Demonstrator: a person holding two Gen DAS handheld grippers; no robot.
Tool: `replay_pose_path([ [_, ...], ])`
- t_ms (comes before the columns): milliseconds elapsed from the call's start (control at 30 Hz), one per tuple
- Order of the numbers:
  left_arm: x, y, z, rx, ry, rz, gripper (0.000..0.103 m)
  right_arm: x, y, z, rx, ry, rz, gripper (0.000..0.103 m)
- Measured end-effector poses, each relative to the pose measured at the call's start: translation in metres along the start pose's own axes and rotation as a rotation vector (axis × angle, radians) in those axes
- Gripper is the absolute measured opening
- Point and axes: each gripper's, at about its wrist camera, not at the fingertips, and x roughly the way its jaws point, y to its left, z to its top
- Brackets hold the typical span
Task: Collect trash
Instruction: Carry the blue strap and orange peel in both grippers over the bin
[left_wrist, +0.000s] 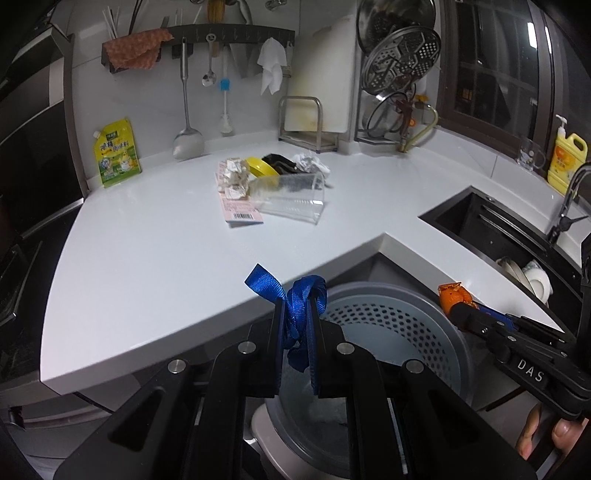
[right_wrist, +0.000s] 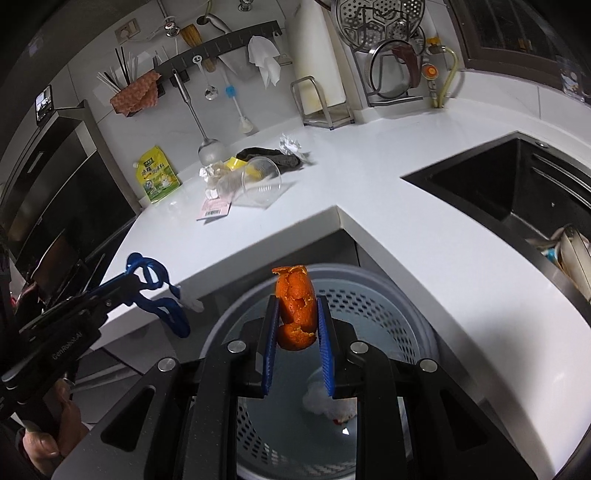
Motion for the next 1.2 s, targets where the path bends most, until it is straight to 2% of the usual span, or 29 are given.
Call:
replay_pose_path([
  [467, 0.004, -0.020, -0.022, 0.029, 0.035, -0.031, 0.012, -0.018, -0.005, -0.032, -0.006, 0.017, -0.028, 0.020],
  [1200, 0.041, -0.023, -0.044, 0.021, 0.161, -0.059, 0.012, 0.026, -0.015, -0.054, 0.025, 0.137, -0.024, 0.020],
])
